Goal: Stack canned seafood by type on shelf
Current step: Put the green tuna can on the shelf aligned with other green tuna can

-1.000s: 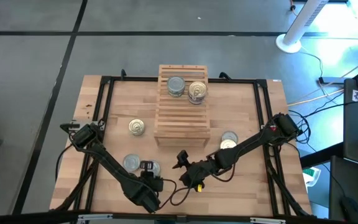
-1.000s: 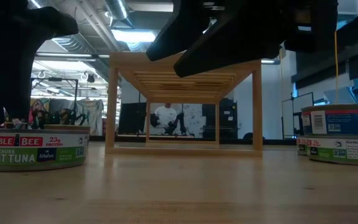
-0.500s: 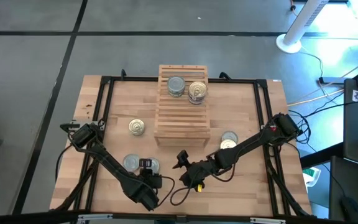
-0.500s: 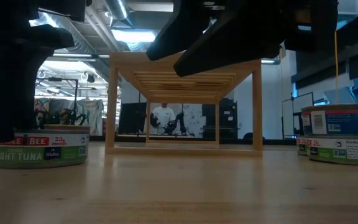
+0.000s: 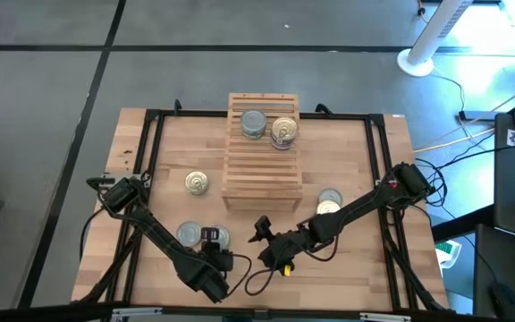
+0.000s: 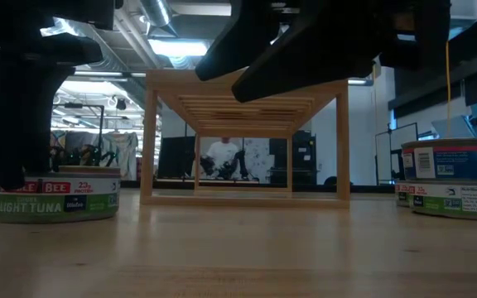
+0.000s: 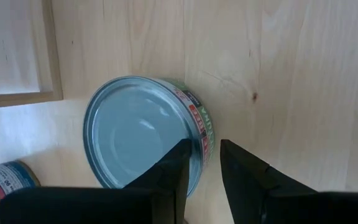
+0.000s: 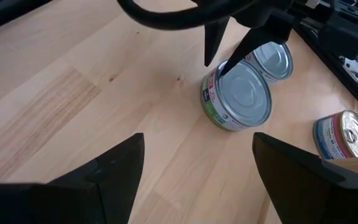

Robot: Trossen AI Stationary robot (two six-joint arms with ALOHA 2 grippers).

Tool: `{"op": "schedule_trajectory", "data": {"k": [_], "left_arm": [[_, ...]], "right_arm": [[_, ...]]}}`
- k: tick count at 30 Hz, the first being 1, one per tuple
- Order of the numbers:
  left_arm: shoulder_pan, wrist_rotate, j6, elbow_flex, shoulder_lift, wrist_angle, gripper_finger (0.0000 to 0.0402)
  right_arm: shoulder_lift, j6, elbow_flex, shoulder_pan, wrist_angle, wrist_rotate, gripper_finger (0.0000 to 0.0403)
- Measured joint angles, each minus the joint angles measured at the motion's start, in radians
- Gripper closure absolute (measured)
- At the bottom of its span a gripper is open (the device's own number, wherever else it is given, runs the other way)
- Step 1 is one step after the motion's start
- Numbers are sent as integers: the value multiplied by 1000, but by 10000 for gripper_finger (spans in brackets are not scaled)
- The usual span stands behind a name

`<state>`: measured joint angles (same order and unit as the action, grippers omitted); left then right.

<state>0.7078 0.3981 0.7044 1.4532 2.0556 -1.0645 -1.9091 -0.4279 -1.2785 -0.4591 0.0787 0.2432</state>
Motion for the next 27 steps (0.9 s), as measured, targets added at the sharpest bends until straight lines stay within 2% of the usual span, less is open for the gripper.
{"op": "schedule_trajectory", "data": {"k": [6, 16, 27], "left_arm": [[0, 7, 0, -1, 0, 0, 321], [0, 15, 1, -1, 0, 0, 395], [-13, 19, 30, -2, -11, 13, 401]], "right_arm": [[0, 2, 0, 0, 8, 0, 107], [0, 3, 0, 0, 40, 0, 107], [0, 3, 0, -8, 52, -8, 107]]}}
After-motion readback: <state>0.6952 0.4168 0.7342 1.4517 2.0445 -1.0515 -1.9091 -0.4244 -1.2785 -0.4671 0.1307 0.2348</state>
